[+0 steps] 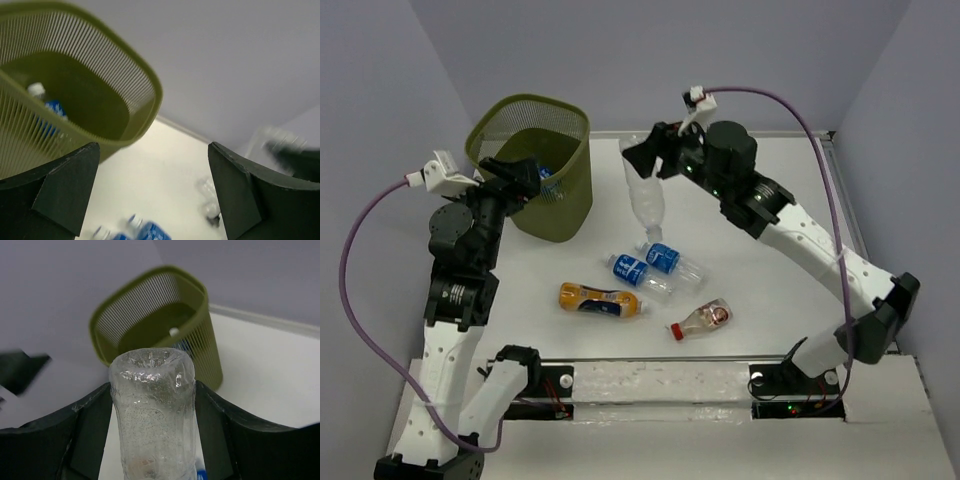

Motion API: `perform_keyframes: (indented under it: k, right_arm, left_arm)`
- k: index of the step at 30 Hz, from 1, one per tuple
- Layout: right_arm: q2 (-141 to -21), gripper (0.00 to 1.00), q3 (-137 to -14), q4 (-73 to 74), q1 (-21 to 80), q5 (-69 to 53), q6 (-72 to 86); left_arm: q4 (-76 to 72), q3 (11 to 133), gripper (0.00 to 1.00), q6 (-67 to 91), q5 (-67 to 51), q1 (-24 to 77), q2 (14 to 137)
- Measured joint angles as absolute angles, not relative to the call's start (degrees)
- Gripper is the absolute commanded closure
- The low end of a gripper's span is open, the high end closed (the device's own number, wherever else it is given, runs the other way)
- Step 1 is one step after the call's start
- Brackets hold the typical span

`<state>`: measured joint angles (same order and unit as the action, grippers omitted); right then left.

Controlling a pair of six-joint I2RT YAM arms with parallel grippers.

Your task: Put the plastic bottles in the bin

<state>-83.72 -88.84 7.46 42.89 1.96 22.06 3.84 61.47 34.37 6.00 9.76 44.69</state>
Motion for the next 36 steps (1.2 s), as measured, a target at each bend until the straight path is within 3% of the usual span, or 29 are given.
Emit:
perform_keyframes:
  k: [5, 11, 14, 19, 21, 22, 25, 32, 36]
  right_arm:
    - [-96.29, 0.74, -108.53, 2.28, 44.82, 2.61, 20.86]
    - [-118.30, 0.74, -140.75, -4.58, 46.17, 4.64, 20.73]
    - [-126.61, 0.76, -147.63, -11.03, 46.63, 6.31, 20.78]
    - [-135.35, 0.74, -149.12, -20.08, 47.13, 8.10, 20.08]
    - [-138.72, 0.45, -150.65, -21.93, 47.27, 8.19, 19.38]
    - [-140.79, 0.24, -150.82, -22.59, 47.37, 8.14, 18.70]
    - [-143.00, 0.03, -150.02, -22.28, 47.75, 7.62, 17.26]
    - [-135.33, 0.00, -137.56, -15.79, 48.27, 3.16, 11.94]
    - [-114.43, 0.00, -112.05, -11.07, 47.88, 0.54, 8.86]
  left_arm:
    - [14.63, 51.94, 0.01, 36.58, 1.63, 9.80, 36.32]
    - [26.74, 46.72, 0.01, 39.86, -1.34, 9.80, 30.22]
    - [29.82, 43.86, 0.01, 42.24, -5.06, 10.13, 28.18]
    - [33.08, 36.93, 0.01, 44.93, -13.21, 11.73, 31.16]
    - [34.54, 34.37, 0.01, 45.74, -15.53, 13.04, 32.93]
    - [35.33, 33.82, 0.01, 46.02, -16.21, 13.74, 33.69]
    - [36.99, 33.67, 0.01, 46.17, -16.93, 16.67, 37.19]
    - [38.54, 36.77, 0.01, 46.04, -15.84, 21.39, 44.34]
    - [38.87, 36.67, 0.01, 46.52, -14.74, 21.76, 45.21]
